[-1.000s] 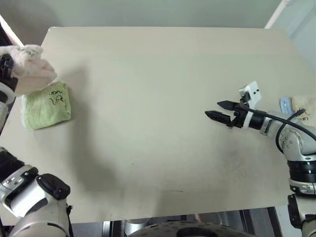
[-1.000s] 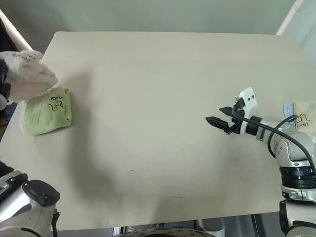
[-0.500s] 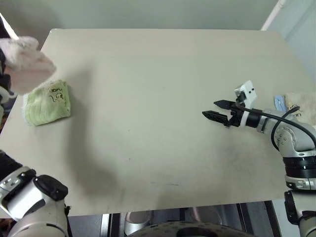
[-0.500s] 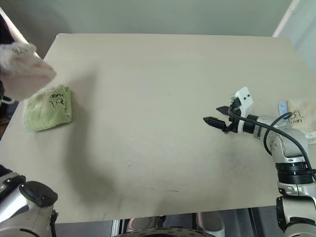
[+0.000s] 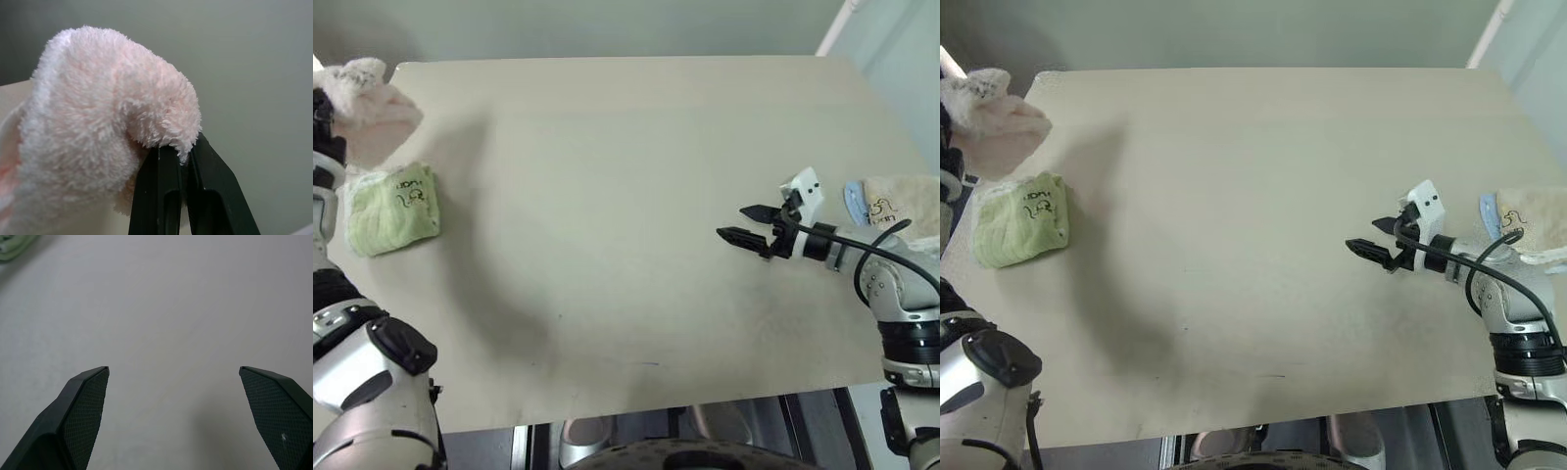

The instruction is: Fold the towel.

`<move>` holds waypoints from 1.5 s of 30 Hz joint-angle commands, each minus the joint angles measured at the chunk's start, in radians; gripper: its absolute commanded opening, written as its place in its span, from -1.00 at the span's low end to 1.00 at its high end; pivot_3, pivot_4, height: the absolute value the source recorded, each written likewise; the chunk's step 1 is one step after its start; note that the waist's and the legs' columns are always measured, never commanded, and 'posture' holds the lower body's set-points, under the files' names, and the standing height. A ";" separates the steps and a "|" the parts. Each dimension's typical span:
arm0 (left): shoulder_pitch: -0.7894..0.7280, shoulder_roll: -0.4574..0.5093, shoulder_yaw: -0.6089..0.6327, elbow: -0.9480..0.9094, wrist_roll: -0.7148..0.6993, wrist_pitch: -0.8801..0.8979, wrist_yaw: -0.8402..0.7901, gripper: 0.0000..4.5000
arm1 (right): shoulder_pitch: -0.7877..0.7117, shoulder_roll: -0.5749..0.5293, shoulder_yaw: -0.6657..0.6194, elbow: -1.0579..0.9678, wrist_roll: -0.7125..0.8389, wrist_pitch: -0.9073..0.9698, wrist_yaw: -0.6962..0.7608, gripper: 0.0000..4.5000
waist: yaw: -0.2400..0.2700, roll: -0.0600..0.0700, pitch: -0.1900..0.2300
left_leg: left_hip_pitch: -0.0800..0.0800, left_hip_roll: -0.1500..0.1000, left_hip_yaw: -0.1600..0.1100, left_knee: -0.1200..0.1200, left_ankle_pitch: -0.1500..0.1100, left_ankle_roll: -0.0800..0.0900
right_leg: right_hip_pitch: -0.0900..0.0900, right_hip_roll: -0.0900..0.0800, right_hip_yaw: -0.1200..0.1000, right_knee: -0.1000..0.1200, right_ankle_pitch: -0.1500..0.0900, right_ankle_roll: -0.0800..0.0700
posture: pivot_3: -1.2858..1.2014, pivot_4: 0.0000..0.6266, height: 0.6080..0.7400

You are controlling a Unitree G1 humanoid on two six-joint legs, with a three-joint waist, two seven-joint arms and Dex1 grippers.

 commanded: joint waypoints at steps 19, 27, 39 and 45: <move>0.267 -0.088 0.071 -0.252 -0.028 0.044 0.053 -0.99 | -0.011 -0.020 -0.021 -0.038 -0.016 0.003 0.013 1.00 | 0.001 -0.004 -0.001 | -0.006 0.001 0.001 0.002 0.000 0.000 | -0.004 0.000 -0.001 0.000 -0.001 0.000 | 0.03 -0.52 1.00; 0.377 -0.199 0.139 -0.504 -0.155 0.141 0.279 -0.99 | 0.000 -0.016 -0.007 -0.036 -0.042 -0.016 0.015 1.00 | 0.000 -0.004 -0.001 | -0.006 0.001 0.003 0.003 0.000 0.001 | -0.003 0.000 0.000 0.001 0.000 0.001 | 0.03 -0.52 1.00; 0.379 -0.258 0.136 -0.539 -0.216 0.133 0.454 -0.88 | -0.022 -0.010 0.017 -0.004 -0.080 -0.049 0.028 1.00 | 0.000 -0.004 -0.001 | 0.001 0.001 0.003 0.002 0.000 0.004 | 0.001 0.001 0.000 0.003 0.003 -0.001 | 0.03 -0.52 1.00; 0.379 -0.278 0.120 -0.553 -0.297 0.173 0.466 -0.02 | -0.008 -0.008 0.015 -0.012 -0.092 -0.056 0.029 1.00 | 0.000 -0.004 -0.001 | 0.002 0.001 0.002 0.002 0.001 0.004 | 0.002 0.001 0.000 0.003 0.004 -0.002 | 0.03 -0.52 1.00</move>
